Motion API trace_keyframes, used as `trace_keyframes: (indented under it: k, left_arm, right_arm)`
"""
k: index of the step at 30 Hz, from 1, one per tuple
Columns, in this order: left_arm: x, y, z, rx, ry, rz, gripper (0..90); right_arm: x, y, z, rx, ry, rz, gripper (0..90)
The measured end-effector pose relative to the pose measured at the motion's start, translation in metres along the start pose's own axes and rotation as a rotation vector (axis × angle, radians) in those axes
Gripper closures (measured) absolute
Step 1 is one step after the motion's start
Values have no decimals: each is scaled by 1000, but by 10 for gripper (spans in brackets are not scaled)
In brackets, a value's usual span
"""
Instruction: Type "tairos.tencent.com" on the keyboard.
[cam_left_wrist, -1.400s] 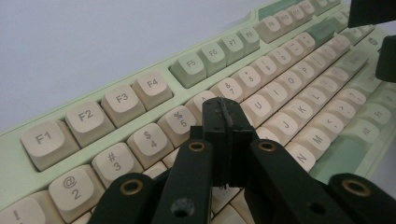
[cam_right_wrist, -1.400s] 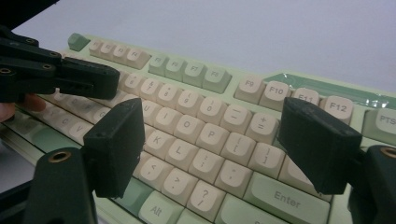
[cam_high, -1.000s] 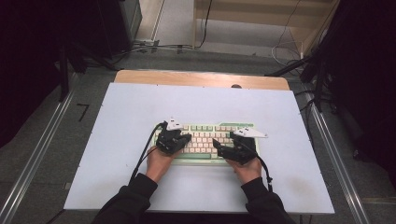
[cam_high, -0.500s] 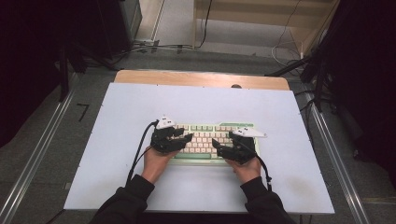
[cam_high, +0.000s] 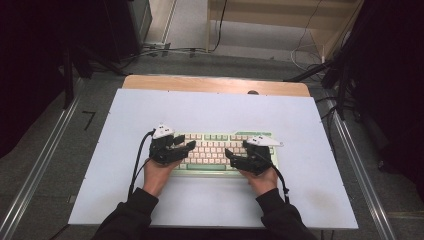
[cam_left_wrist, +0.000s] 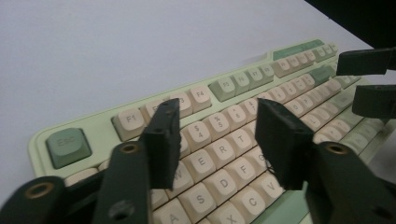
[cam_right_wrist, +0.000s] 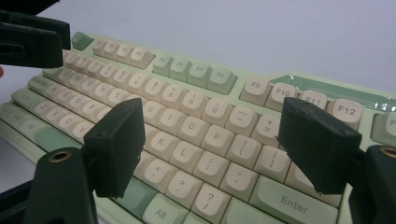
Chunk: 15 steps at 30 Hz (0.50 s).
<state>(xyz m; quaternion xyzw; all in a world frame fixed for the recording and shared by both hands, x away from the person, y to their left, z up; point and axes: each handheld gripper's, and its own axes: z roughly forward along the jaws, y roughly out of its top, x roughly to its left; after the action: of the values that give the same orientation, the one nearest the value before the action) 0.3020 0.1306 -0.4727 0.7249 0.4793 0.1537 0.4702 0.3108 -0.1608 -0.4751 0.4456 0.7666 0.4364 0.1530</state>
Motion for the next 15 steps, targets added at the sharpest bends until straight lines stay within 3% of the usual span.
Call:
trace_keyframes:
  k: [4, 5, 9, 15]
  left_arm:
    - [1, -2, -1, 9, -4, 31, 875]
    - [1, -2, -1, 17, -9, 36, 900]
    - [0, -4, 5, 42, -13, 50, 900]
    - [-1, -6, 15, 80, 15, 57, 900]
  right_arm:
    - [1, 1, 2, 2, 5, 0, 218]
    - [1, 1, 3, 3, 6, -3, 218]
    - [2, 1, 3, 5, 9, -6, 219]
    - [3, 0, 2, 8, 6, -7, 219]
